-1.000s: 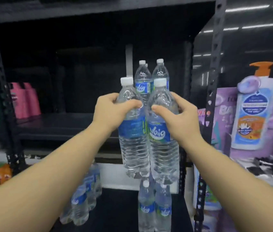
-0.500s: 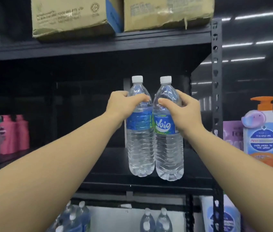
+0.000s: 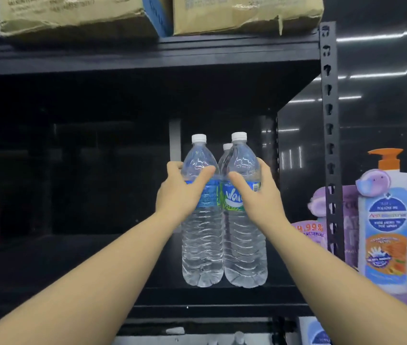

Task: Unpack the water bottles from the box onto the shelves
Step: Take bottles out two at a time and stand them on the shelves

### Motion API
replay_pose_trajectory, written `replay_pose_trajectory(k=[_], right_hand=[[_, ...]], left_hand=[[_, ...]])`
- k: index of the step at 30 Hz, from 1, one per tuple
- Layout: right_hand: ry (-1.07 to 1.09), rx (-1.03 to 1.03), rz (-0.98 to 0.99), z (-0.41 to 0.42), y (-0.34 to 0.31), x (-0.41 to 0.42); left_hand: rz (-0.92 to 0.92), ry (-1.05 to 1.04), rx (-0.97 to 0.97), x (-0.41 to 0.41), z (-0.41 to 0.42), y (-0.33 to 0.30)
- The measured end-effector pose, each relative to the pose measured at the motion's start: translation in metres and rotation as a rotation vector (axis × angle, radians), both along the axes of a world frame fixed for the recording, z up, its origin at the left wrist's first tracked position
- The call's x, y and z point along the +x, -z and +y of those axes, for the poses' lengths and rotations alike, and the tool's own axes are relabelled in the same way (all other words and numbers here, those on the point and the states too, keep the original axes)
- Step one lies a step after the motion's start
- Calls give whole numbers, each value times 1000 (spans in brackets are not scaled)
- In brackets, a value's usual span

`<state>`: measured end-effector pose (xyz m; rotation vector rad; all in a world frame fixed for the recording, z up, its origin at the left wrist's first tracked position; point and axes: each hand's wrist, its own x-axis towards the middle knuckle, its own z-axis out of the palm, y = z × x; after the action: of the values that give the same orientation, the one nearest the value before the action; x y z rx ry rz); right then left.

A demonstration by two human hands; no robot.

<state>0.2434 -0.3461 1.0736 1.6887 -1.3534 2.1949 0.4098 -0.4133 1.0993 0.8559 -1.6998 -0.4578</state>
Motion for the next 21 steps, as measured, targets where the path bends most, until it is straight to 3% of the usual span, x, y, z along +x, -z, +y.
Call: replay_pose_trajectory(k=[4, 11, 18, 21], right_hand=[[3, 6, 35, 5, 18, -2], [10, 146, 43, 15, 87, -1], [-75, 214, 17, 18, 106, -11], [-65, 209, -2, 14, 107, -13]], left_hand=[[62, 72, -56, -8, 4, 39], [112, 102, 101, -1, 6, 106], [171, 294, 179, 4, -6, 115], [98, 364, 234, 8, -11, 115]])
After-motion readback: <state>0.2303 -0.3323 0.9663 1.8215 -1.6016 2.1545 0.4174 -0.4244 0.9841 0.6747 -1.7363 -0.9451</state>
